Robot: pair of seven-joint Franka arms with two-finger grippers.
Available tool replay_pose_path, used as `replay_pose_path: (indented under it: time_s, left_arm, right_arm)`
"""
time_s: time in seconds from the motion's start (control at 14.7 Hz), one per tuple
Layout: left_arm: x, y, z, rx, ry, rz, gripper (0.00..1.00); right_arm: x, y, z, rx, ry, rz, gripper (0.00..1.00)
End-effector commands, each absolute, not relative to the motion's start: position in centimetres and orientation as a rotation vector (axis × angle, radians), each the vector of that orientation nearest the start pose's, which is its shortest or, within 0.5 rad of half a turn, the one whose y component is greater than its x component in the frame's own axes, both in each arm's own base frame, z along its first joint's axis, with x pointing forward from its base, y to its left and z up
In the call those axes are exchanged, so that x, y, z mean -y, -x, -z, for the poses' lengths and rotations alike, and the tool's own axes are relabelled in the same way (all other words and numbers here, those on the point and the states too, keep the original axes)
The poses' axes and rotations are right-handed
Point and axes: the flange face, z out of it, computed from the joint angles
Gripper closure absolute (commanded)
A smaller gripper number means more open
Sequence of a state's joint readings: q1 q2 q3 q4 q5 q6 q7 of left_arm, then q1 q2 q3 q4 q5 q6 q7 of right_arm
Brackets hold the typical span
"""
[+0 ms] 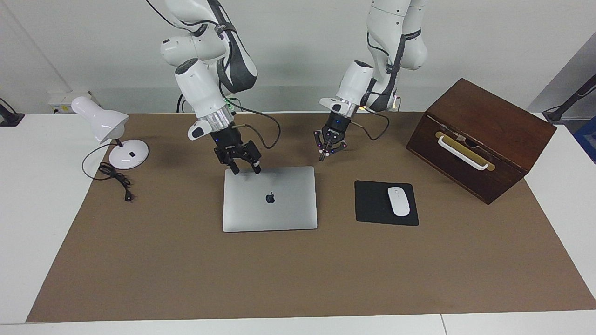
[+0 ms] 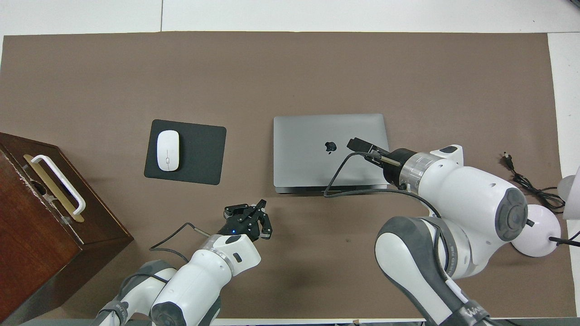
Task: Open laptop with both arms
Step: 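Lower the left gripper and the right gripper to the laptop's front edge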
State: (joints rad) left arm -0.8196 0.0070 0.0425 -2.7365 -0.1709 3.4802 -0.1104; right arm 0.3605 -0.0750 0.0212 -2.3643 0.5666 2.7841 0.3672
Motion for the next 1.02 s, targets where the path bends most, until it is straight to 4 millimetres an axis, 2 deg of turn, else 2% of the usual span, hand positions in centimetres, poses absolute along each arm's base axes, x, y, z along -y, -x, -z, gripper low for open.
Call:
replay_pose_path:
  time_s: [0.0,0.07,0.2,0.41,0.55,0.82,0.96]
  left_arm:
    - [31.7,-34.4,-30.0,-0.779,3.168,1.164,1.00]
    - [32.1,-34.8,-29.7,-0.777,3.168,1.160,1.00]
    - [33.0,-35.7,-29.1,-0.779,3.166,1.159,1.00]
    - [33.8,-36.2,-28.9,-0.790,3.163,1.164,1.00]
    - [34.1,-36.4,-28.7,-0.803,3.157,1.165,1.00]
    - [34.5,-37.0,-28.2,-0.821,3.145,1.164,1.00]
    - [34.5,-37.3,-28.2,-0.818,3.143,1.167,1.00]
  right_arm:
    - [-18.0,-48.0,-40.5,-0.649,2.532,0.462,0.00]
    - [-19.2,-47.2,-40.7,-0.643,2.524,0.455,0.00]
    - [-20.2,-46.4,-40.6,-0.664,2.512,0.432,0.00]
    - [-21.0,-46.0,-40.9,-0.683,2.489,0.446,0.00]
    - [-22.2,-45.6,-40.9,-0.684,2.473,0.458,0.00]
    - [-24.2,-44.9,-39.6,-0.689,2.459,0.488,0.00]
    - [-24.1,-44.6,-38.8,-0.696,2.464,0.501,0.00]
